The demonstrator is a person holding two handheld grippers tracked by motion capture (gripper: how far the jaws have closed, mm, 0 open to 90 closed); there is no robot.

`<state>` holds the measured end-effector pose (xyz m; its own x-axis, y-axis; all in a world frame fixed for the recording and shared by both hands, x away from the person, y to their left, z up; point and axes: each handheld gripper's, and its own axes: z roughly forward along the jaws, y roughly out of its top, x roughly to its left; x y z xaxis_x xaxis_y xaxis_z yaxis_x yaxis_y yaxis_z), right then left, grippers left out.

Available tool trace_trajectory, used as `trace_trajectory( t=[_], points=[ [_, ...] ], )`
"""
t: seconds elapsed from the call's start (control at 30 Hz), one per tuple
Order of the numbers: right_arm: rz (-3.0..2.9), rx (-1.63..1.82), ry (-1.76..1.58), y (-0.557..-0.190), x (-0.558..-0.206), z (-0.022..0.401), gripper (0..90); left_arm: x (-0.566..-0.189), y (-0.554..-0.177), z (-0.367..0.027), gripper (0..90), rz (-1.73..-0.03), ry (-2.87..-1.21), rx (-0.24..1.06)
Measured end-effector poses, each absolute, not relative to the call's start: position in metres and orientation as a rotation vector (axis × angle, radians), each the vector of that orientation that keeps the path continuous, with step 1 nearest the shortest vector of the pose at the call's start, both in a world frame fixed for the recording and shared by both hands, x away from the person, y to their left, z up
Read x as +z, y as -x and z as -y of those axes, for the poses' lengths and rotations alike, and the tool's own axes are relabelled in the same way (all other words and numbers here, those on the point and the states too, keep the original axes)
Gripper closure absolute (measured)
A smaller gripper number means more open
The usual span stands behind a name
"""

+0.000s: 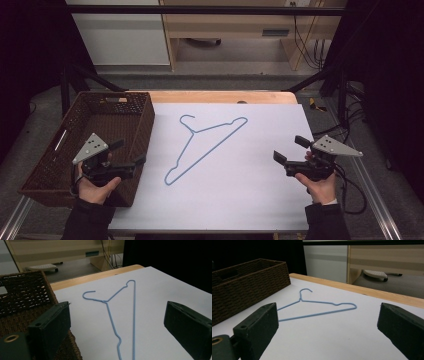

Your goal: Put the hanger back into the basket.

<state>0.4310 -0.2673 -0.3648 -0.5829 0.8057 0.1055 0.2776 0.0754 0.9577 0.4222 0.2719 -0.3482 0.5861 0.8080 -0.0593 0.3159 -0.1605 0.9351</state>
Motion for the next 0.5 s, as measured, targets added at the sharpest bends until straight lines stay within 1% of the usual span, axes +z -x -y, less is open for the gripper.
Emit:
trace_trajectory(
  t=[0.2,0.5],
  points=[
    [-1.898,1.521,-1.076,-0.431,-0.365,0.267,4.1,-0.345,-0.422,-0.268,7.4,-0.929,-1.729,0.567],
    [-1.916,1.505,-1.064,-0.431,-0.366,0.261,4.1,-0.339,-0.427,-0.252,8.2,-0.908,-1.731,0.573]
  ],
)
